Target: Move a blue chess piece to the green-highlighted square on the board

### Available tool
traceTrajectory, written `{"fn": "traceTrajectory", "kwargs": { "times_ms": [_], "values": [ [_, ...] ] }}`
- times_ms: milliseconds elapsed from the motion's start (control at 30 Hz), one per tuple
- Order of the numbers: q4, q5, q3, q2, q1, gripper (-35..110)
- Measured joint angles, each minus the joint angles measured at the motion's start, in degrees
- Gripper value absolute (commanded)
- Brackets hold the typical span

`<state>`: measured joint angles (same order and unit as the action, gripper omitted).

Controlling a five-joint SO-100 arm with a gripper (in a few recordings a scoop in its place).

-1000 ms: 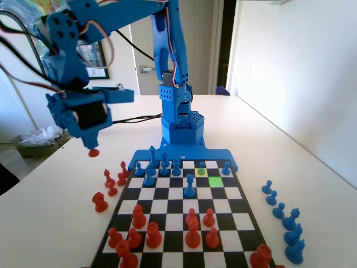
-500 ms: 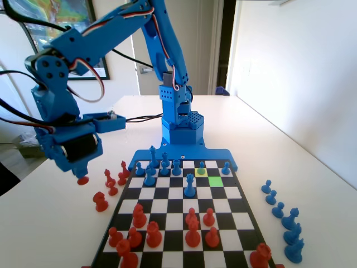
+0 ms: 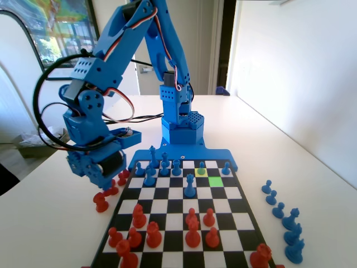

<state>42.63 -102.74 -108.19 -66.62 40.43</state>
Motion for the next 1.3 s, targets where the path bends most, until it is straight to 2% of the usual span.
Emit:
{"fn": "traceTrajectory", "kwargs": {
  "times_ms": [667, 933, 967, 1300],
  "values": [
    [-3.1, 0.0, 0.7, 3.6, 1.0, 1],
    [-2.5, 0.0, 1.2, 3.6, 1.0, 9],
    [-2.6, 0.0, 1.3, 3.6, 1.0, 15],
    [5.4, -1.1, 5.4, 3.6, 1.3, 11]
  ]
}}
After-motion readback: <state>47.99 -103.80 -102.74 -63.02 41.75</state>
